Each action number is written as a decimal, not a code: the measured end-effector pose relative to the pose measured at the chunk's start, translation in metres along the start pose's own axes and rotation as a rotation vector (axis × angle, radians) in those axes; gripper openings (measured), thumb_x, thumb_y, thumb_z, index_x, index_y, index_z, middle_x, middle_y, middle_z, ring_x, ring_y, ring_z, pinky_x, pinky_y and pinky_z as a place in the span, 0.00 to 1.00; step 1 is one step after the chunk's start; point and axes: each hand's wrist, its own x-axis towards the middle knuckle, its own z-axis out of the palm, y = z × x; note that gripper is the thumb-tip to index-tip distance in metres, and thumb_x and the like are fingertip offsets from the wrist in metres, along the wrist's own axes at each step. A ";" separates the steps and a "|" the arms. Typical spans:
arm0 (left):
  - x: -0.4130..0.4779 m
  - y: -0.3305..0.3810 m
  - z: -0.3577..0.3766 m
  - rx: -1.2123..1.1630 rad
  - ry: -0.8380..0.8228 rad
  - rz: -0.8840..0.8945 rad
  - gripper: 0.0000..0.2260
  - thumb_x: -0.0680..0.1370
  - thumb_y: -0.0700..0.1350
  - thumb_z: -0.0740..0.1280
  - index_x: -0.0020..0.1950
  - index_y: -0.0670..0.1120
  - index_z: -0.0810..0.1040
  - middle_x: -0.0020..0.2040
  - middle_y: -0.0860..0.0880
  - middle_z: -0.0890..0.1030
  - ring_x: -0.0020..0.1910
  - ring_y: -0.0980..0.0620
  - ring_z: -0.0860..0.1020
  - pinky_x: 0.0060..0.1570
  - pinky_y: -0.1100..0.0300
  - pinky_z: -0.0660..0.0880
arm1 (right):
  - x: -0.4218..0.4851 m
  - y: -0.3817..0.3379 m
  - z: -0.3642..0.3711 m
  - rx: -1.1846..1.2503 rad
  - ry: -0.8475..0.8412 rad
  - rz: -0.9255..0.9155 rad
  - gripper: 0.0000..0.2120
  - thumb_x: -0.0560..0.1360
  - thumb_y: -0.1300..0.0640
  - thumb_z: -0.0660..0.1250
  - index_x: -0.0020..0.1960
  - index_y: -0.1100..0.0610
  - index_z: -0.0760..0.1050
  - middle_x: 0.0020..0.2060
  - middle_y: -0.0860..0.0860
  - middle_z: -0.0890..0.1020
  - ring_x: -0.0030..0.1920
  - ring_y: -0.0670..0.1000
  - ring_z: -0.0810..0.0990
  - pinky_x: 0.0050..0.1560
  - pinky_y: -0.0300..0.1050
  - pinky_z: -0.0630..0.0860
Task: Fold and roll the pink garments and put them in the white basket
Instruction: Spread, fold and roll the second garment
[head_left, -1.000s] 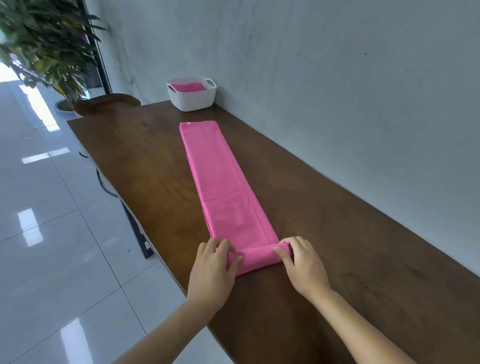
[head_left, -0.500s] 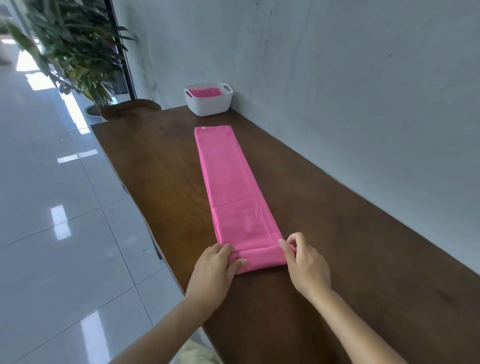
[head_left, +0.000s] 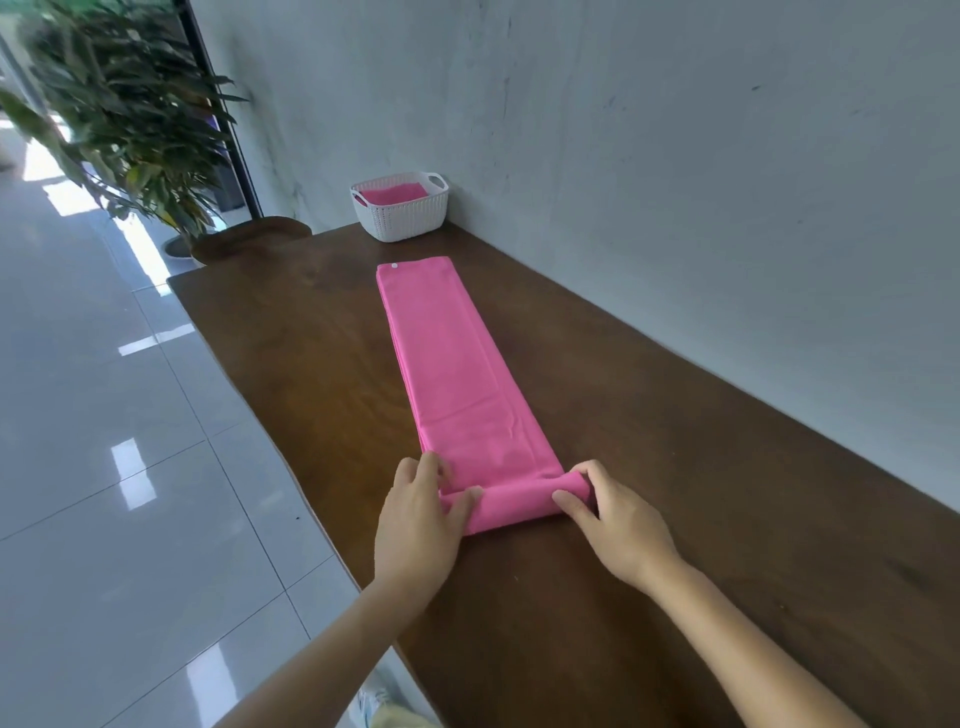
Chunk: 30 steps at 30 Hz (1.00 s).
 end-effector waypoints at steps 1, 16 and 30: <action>-0.001 -0.001 0.001 0.041 0.030 0.068 0.11 0.79 0.58 0.68 0.54 0.54 0.72 0.52 0.57 0.73 0.48 0.57 0.74 0.46 0.64 0.75 | 0.004 -0.002 -0.002 0.022 -0.020 0.022 0.22 0.77 0.30 0.53 0.62 0.43 0.67 0.48 0.40 0.78 0.41 0.37 0.75 0.33 0.34 0.67; -0.004 -0.041 -0.016 0.119 -0.110 0.325 0.14 0.82 0.57 0.62 0.66 0.54 0.75 0.59 0.57 0.76 0.58 0.57 0.72 0.58 0.65 0.71 | 0.022 -0.025 -0.003 0.071 -0.194 0.119 0.28 0.75 0.25 0.52 0.47 0.50 0.70 0.40 0.46 0.81 0.41 0.47 0.81 0.37 0.42 0.72; 0.016 -0.056 -0.054 -0.118 -0.497 -0.064 0.13 0.79 0.59 0.66 0.55 0.53 0.80 0.51 0.52 0.81 0.50 0.53 0.80 0.48 0.59 0.80 | -0.023 -0.038 0.036 0.088 0.154 -0.229 0.29 0.78 0.29 0.49 0.67 0.46 0.72 0.61 0.37 0.68 0.57 0.39 0.74 0.46 0.26 0.69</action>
